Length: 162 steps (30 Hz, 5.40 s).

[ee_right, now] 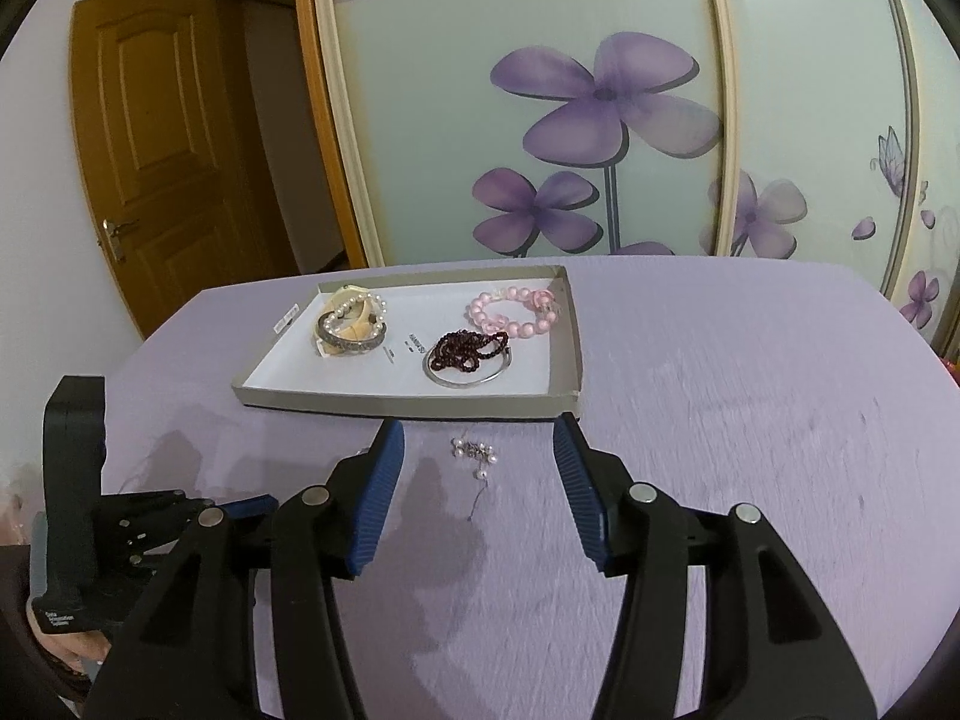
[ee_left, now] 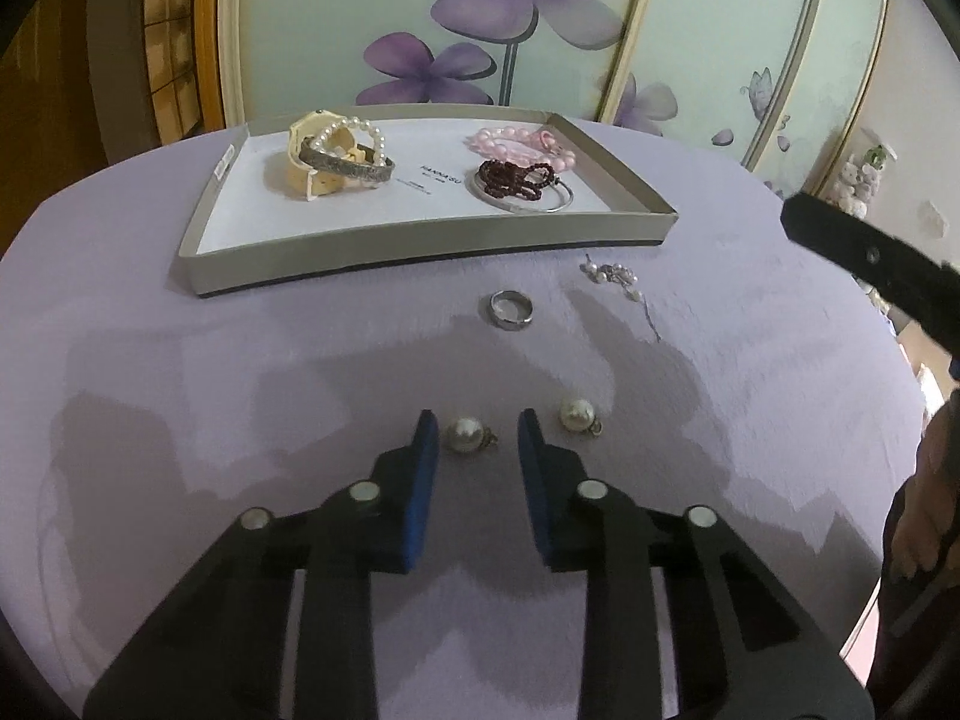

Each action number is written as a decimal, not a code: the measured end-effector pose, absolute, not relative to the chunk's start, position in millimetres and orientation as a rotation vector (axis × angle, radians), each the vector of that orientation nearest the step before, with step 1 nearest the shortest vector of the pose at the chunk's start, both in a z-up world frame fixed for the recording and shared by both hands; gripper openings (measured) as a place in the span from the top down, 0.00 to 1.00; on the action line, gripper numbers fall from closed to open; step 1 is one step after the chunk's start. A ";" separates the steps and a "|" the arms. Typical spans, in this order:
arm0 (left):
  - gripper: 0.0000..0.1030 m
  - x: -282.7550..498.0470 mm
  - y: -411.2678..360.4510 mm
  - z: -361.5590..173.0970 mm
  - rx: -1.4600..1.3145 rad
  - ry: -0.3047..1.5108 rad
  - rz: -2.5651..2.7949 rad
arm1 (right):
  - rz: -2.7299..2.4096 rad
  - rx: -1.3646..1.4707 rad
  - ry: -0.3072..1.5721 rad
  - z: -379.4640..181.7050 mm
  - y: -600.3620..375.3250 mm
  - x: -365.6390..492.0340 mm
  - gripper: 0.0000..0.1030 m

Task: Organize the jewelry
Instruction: 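Move the left tool to a white pearl stud earring and close on it, then close the right tool on the other pearl earring while the left tool lifts its earring, then carry both pearl earrings over the tray and open the left tool, then lower the right tool's pearl earring into the tray and open it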

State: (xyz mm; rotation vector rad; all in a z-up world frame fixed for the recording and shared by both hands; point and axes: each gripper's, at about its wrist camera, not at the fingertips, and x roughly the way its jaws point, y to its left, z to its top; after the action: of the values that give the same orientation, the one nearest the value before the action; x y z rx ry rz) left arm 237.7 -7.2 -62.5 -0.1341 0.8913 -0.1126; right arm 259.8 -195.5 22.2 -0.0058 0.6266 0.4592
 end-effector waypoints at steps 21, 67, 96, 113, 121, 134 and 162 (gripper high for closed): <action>0.84 240.6 22.0 -56.3 -0.166 0.857 -0.026 | 0.521 -0.026 0.676 9.5 -176.3 253.3 0.47; 0.84 240.2 103.7 -10.9 -0.255 0.724 0.105 | 0.593 -0.180 0.806 -14.7 -122.6 253.0 0.87; 0.84 340.2 51.5 5.1 -0.178 0.688 0.005 | 0.525 -0.080 0.645 26.9 -143.3 299.9 0.87; 0.84 366.2 50.7 -16.7 -0.176 0.726 0.009 | 0.514 -0.064 0.665 18.1 -145.9 311.5 0.87; 0.84 367.1 51.0 -18.6 -0.179 0.729 0.011 | 0.513 -0.064 0.668 18.2 -145.4 311.9 0.87; 0.70 358.5 61.5 -15.6 -0.223 0.705 0.000 | 0.487 -0.069 0.652 20.5 -140.9 332.8 0.87; 0.57 353.4 98.5 -17.3 -0.286 0.638 0.046 | 0.448 -0.089 0.707 -12.3 -101.2 410.8 0.87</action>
State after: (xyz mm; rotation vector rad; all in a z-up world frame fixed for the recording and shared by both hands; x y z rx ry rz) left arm 353.4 98.5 -17.3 -0.2865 0.6384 0.0459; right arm 410.8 -101.2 -12.3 -0.0894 0.7066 0.4484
